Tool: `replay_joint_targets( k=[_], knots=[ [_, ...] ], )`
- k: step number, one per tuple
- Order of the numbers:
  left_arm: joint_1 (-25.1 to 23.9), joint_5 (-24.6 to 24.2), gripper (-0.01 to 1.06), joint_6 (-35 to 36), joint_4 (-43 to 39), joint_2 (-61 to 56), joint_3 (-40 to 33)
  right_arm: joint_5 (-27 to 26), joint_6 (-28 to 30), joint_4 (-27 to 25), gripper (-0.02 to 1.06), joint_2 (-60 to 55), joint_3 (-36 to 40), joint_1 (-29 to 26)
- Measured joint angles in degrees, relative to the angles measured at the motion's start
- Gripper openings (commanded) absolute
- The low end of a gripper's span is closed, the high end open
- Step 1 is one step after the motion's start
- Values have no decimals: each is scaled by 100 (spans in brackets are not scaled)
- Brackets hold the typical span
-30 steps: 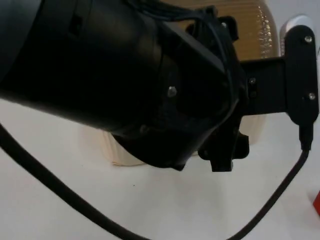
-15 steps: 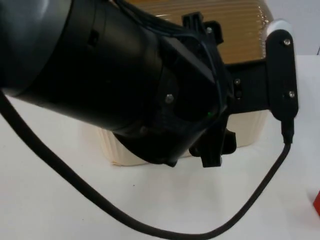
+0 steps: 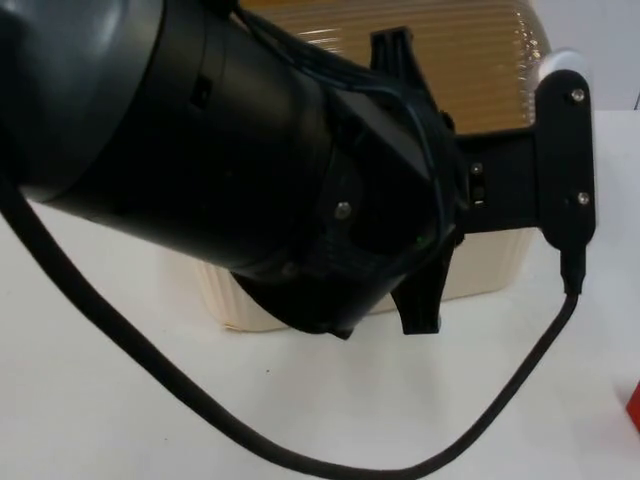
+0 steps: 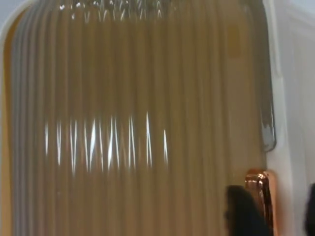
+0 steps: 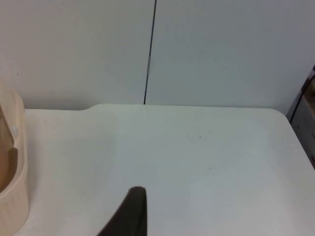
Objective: Open the box lid with the left hand, place the block into the box with the right hand, then close the box lid with the left hand.
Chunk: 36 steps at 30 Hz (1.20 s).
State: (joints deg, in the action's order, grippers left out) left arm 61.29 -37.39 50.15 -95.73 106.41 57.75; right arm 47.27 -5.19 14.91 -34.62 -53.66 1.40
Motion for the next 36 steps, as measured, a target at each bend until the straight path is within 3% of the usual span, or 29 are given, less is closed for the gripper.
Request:
replay_joint_targets(
  k=[4,8,18,29,36],
  knots=[
    [-57,291,-1,0,-14,0,0,11,0,0,97,0,0,0],
    [-204,968,0,0,-38,0,0,95,-11,-11,97,0,0,0],
    [-802,1765,0,-175,45,27,0,103,-11,-11,97,0,0,0],
    [-945,1929,0,-257,127,39,0,103,-11,-11,97,0,0,0],
    [-945,1748,0,-327,127,39,0,103,-11,-11,97,0,0,0]
  ],
)
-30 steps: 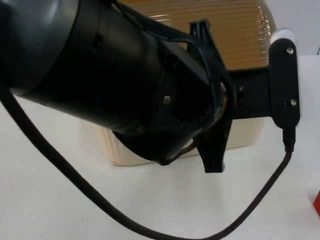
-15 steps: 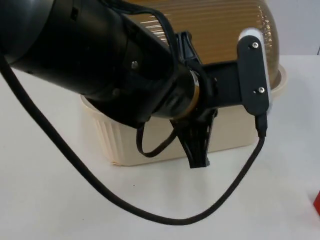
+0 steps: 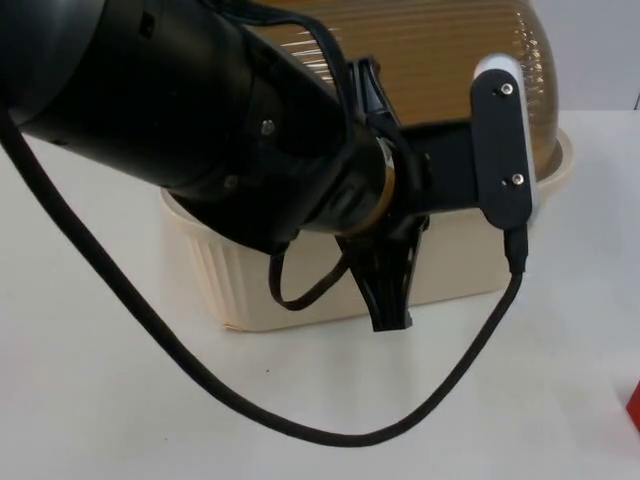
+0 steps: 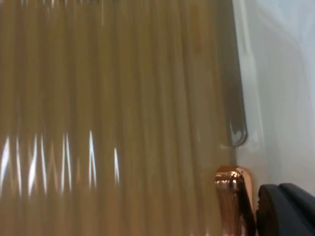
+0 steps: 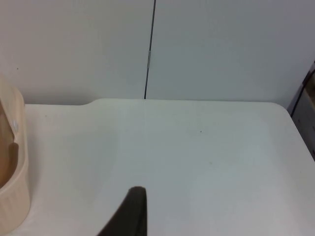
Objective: Open the box lid with the left hand, place the block into the box with the right hand, then close the box lid with the left hand.
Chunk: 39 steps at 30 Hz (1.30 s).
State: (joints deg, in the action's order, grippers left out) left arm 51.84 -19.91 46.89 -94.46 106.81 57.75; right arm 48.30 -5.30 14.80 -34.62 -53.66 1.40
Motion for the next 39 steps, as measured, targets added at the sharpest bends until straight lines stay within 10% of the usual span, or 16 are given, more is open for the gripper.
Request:
replay_joint_targets(
  k=[30,39],
  knots=[
    [0,-575,0,-406,-68,-11,0,0,0,-8,97,0,0,0],
    [-463,-121,0,-2298,1643,-175,527,0,0,-8,97,0,0,0]
  ],
)
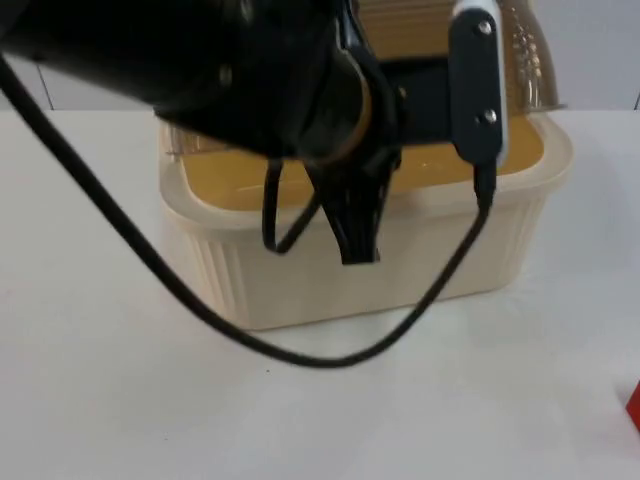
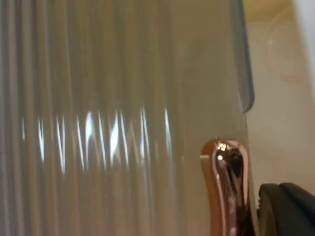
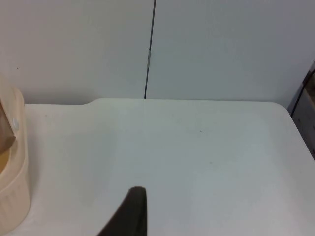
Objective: Open the box lid with the left hand, place the block into the box with the right hand, then close the box lid with the left hand.
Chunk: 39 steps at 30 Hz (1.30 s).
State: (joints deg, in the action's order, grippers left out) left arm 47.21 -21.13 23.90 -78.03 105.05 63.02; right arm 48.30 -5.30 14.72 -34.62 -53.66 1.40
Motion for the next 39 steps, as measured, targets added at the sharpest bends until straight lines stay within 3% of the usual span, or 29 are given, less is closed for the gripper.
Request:
replay_joint_targets(
  k=[5,6,11,12,15,18,30,35,39],
  knots=[
    [-321,206,0,-1822,1447,-9,443,0,0,0,97,0,0,0],
    [-321,206,0,-1822,1447,-9,443,0,0,0,97,0,0,0],
    [-653,140,0,-3994,3560,-31,1010,0,0,0,97,0,0,0],
    [-653,140,0,-3994,3560,-31,1010,0,0,0,97,0,0,0],
    [-985,-273,0,-5490,5022,-31,1288,0,-10,0,97,0,0,0],
    [-1233,-550,0,-6401,6091,-31,1510,0,-10,0,97,0,0,0],
    [-1387,-749,0,-6618,6562,-31,1630,0,-10,0,97,0,0,0],
    [-1262,-1226,0,-6597,6953,-136,1630,0,-10,0,97,0,0,0],
    [-1168,-1524,0,-6575,7761,-512,1630,0,-10,0,97,0,0,0]
  ],
)
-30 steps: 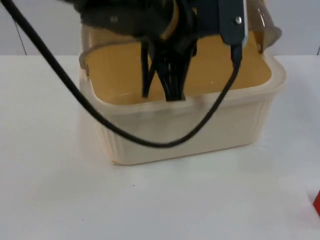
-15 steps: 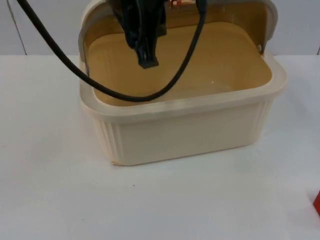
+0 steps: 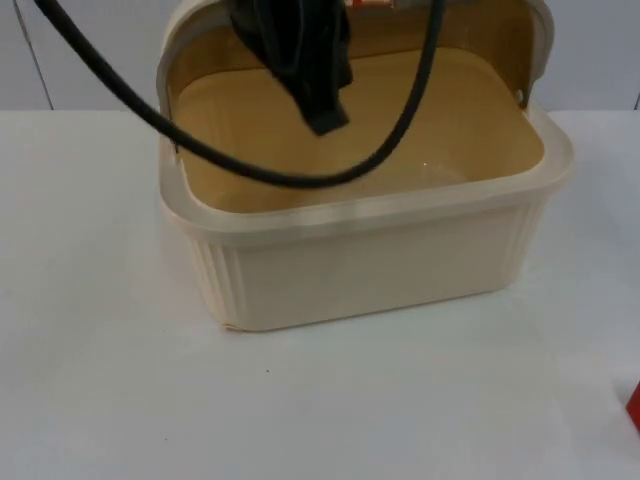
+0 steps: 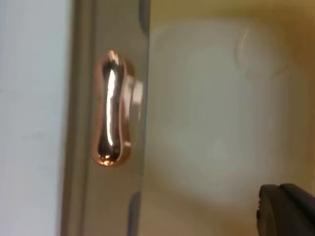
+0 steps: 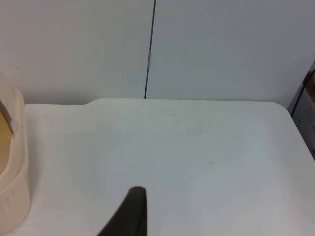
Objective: Open the box lid with the left hand, place the block into the box with the right hand, then close the box lid with the left hand.
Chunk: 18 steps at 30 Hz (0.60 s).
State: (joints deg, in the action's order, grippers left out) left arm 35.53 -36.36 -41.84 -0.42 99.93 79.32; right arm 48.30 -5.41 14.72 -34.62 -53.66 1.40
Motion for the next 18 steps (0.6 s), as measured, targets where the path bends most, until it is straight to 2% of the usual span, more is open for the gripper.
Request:
replay_joint_targets(
  k=[5,8,10,14,18],
  knots=[
    [25,-212,0,21,794,-520,0,0,11,0,97,0,0,0],
    [25,-204,0,100,1469,-1028,0,0,11,-38,97,0,0,0],
    [25,-180,0,201,1614,-1176,0,0,11,-85,97,0,0,0],
    [25,104,0,666,1850,-1643,0,0,11,-155,97,0,0,0],
    [-92,616,0,1440,1861,-2191,0,0,11,-166,97,0,0,0]
  ],
)
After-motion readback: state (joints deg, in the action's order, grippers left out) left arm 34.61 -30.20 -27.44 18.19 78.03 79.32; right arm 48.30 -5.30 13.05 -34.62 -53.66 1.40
